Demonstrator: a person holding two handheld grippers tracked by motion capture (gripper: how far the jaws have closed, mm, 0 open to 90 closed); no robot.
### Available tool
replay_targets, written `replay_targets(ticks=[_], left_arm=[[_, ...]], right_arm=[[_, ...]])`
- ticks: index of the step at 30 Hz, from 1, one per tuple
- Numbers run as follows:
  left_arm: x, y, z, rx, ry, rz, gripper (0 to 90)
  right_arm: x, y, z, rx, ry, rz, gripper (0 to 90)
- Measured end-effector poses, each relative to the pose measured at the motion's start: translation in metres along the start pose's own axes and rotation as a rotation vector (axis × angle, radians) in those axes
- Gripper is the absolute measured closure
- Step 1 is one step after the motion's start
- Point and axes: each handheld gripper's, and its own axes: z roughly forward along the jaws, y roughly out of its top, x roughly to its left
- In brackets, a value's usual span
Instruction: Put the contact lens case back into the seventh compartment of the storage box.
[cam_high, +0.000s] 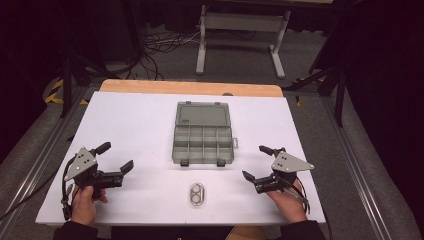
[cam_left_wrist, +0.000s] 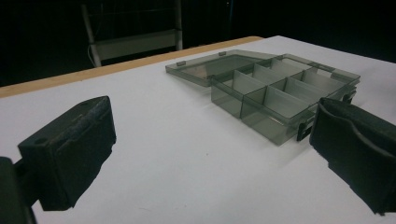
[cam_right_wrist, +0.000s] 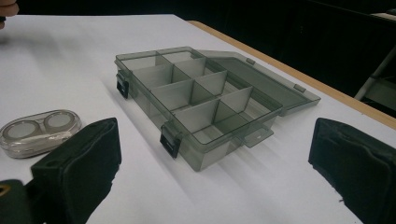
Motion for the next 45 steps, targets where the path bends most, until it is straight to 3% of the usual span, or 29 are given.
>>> replay_targets(ticks=[23,45], left_arm=[[-0.002,0.001,-0.001,0.008,0.003,0.019,1.3],[-0.002,0.002,-0.002,0.007,0.004,0.027,1.3]], right_arm=[[0.001,0.004,0.007,0.027,0.027,-0.021,2.7],[0.015,0.043,0.042,0.032,0.174,-0.083,2.7]])
